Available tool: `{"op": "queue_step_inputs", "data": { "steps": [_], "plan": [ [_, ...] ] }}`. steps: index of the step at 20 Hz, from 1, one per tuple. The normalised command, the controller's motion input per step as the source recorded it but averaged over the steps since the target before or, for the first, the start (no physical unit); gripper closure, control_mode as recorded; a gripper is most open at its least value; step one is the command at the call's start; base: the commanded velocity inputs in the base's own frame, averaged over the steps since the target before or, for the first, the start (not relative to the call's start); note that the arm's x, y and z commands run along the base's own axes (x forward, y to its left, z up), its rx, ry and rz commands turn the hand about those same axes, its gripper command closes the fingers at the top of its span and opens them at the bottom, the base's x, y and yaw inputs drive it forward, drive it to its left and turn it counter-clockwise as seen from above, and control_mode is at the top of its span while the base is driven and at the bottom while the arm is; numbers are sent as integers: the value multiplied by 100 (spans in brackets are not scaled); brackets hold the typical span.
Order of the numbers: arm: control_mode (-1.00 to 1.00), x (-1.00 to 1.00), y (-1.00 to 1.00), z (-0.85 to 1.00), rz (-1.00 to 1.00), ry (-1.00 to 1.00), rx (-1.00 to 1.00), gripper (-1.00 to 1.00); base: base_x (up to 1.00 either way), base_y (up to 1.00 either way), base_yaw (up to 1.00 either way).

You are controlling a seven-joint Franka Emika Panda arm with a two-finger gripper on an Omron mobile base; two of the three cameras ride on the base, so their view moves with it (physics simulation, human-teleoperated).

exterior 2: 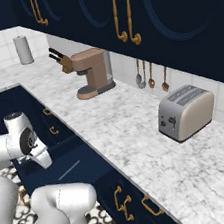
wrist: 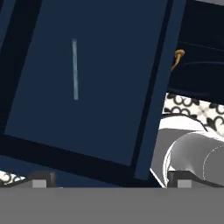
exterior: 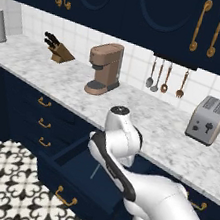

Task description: Take a straw from the drawer in front and place it inside the glass cup on the dining counter.

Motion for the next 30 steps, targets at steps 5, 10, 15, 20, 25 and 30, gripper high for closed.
{"op": "queue_step_inputs", "data": {
  "steps": [5,10,15,20,25,30],
  "plan": [
    [-100,69,-2,-32,0,-10,1,-100,0,0,0],
    [-100,84,0,-26,0,5,0,-100,0,0,0],
    [-100,58,13,-15,-1,5,-6,-100,0,0,0],
    [-100,50,17,-23,0,18,-11,-100,0,0,0],
    [-100,22,3,-41,0,6,-1,-100,0,0,0],
    [-100,4,0,-55,0,0,0,-100,0,0,0]
  ]
}}
